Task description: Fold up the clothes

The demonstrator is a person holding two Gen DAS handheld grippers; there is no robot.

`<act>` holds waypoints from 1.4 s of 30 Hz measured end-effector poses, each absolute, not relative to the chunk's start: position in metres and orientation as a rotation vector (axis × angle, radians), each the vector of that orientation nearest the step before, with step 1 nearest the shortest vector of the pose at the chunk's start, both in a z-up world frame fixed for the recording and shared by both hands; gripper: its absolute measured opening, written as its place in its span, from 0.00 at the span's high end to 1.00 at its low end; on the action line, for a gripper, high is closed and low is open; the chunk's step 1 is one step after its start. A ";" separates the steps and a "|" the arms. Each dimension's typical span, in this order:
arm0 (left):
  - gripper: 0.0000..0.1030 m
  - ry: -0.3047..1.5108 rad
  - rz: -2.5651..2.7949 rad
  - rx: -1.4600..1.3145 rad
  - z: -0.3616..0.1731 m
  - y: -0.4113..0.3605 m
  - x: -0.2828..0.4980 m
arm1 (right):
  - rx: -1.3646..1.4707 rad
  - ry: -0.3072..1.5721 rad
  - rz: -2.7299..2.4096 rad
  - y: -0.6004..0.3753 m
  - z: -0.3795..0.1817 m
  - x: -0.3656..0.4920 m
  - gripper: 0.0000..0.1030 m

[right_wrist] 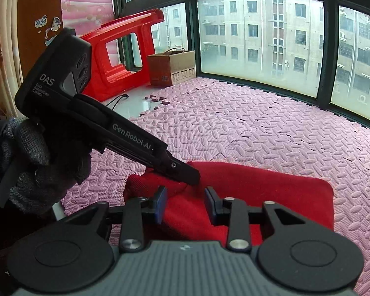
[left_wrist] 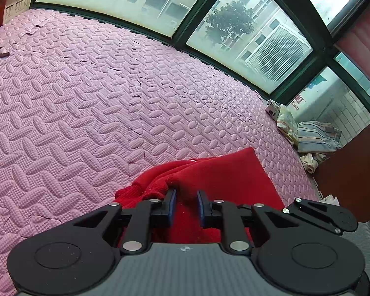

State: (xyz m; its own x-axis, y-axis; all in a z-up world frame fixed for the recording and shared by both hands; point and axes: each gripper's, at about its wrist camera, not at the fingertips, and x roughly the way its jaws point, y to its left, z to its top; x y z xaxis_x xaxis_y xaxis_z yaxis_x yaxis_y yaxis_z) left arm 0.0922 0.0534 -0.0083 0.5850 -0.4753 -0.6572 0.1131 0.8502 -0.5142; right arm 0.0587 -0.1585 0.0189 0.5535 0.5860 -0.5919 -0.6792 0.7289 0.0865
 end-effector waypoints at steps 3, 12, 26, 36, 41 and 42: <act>0.80 0.884 -0.356 -0.452 -0.009 0.053 0.092 | -0.159 0.645 0.778 -0.154 0.018 0.056 0.68; 0.80 0.880 -0.349 -0.444 -0.009 0.053 0.090 | -0.229 0.687 0.802 -0.134 -0.009 0.046 0.61; 0.80 0.869 -0.341 -0.442 -0.009 0.051 0.088 | -0.097 0.700 0.652 -0.217 0.027 0.055 0.60; 0.80 0.863 -0.331 -0.412 -0.008 0.046 0.087 | 0.026 0.749 0.528 -0.255 -0.018 0.061 0.61; 0.80 0.863 -0.325 -0.403 -0.007 0.045 0.087 | -0.001 0.736 0.544 -0.256 -0.003 0.066 0.61; 0.80 0.863 -0.324 -0.400 -0.007 0.044 0.087 | -0.003 0.725 0.543 -0.256 0.000 0.068 0.61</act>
State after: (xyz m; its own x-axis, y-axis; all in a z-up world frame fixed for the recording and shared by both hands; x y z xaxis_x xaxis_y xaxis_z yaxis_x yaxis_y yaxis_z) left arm 0.0867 0.0444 -0.0070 0.6099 -0.4306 -0.6653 0.1138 0.8784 -0.4642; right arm 0.0677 -0.2560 0.0005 0.6169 0.4704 -0.6310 -0.4727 0.8625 0.1808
